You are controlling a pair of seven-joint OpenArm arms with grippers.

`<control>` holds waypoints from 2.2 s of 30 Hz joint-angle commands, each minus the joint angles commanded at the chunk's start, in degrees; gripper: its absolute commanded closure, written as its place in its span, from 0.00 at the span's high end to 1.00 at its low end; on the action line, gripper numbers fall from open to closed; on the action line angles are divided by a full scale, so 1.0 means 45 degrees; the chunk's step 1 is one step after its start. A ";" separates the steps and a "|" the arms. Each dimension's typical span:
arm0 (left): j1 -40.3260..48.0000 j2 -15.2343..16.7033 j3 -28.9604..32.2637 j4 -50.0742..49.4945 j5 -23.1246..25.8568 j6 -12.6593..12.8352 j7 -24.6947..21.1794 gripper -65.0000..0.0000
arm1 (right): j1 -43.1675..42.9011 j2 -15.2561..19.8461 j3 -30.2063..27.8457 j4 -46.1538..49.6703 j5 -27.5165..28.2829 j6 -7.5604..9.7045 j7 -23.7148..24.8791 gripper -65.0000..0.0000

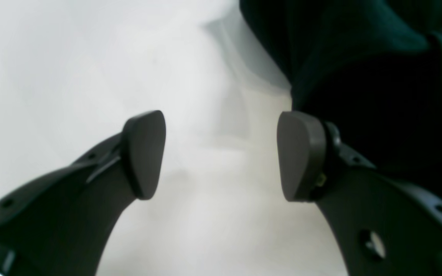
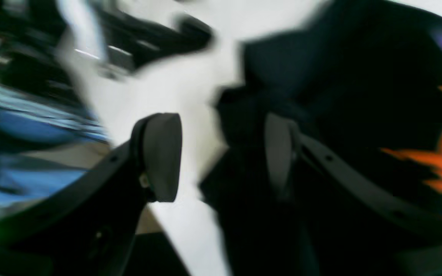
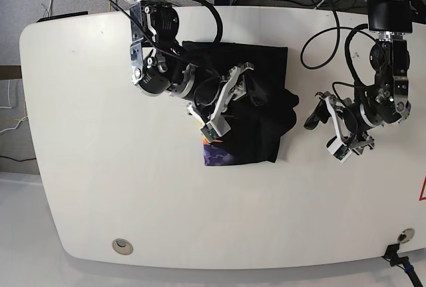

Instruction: Fold the T-shirt properly

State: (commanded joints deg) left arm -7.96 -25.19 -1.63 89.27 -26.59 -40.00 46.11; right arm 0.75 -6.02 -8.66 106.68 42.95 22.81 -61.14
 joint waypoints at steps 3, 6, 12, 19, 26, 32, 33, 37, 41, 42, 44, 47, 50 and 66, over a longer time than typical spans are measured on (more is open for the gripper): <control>0.0000 0.0000 0.0000 0.0000 0.0000 0.0000 0.0000 0.66 | 0.0156 0.0020 0.0254 -0.0391 0.0020 -0.0020 0.0000 0.51; 0.0000 0.0000 0.0000 0.0000 0.0000 0.0000 0.0000 0.66 | 0.0703 0.0195 0.1211 -0.0469 -0.0840 -0.0020 0.0039 0.51; 0.0195 0.0000 0.0000 -0.0020 0.0000 0.0000 0.0000 0.66 | 0.1993 0.1504 0.1582 -0.0762 -0.3497 -0.0020 0.0078 0.51; 0.0274 0.0000 0.0020 0.0000 0.0000 0.0000 0.0000 0.66 | 0.0703 0.1856 0.0215 0.0488 -0.6818 -0.0020 0.0742 0.51; 0.0293 -0.0020 -0.0020 0.0000 0.0000 0.0000 0.0000 0.66 | -0.0430 0.1778 -0.1973 0.1055 -0.8635 -0.0020 0.0781 0.51; 0.0293 -0.0020 -0.0039 0.0000 -0.0020 0.0000 0.0000 0.66 | -0.1270 0.1094 -0.2989 0.1133 -0.8987 -0.0039 0.0762 0.51; 0.0293 -0.0020 -0.0039 0.0020 -0.0020 0.0000 0.0000 0.66 | -0.1426 0.0860 -0.3087 0.1289 -0.8987 -0.0020 0.0762 0.51; 0.0293 -0.0020 -0.0039 0.0020 -0.0020 0.0000 0.0000 0.66 | -0.1719 0.0313 -0.4044 0.1328 -0.8947 0.0000 0.0723 0.51; 0.0293 -0.0020 -0.0039 0.0020 -0.0020 0.0000 0.0000 0.66 | -0.1875 -0.0274 -0.4298 0.1348 -0.8908 0.0000 0.0684 0.51; 0.0293 -0.0039 -0.0039 0.0020 -0.0020 0.0000 0.0000 0.66 | -0.1875 -0.0371 -0.4298 0.1348 -0.8752 0.0000 0.0684 0.51; 0.0293 -0.0215 -0.0039 0.0020 -0.0039 0.0000 0.0000 0.66 | -0.1778 -0.0410 -0.4259 0.1348 -0.7912 0.0000 0.0684 0.51; 0.0274 -0.0274 -0.0039 0.0039 -0.0039 0.0000 0.0000 0.66 | -0.1309 -0.0410 -0.3399 0.1328 -0.6994 -0.0020 0.0703 0.51; 0.0274 -0.0293 -0.0059 0.0039 -0.0039 0.0000 0.0000 0.66 | -0.0723 -0.0391 -0.2129 0.1270 -0.6935 -0.0020 0.0742 0.51; -0.0332 -0.1016 -0.0918 0.2657 -0.0039 0.0000 0.0020 0.66 | -0.2208 0.0606 -0.2462 0.0195 -0.6916 -0.0039 0.1875 0.51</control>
State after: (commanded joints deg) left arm -9.45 -29.76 -5.76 101.23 -26.77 -40.00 46.20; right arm -9.19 -3.30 -19.74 107.56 11.82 22.64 -52.70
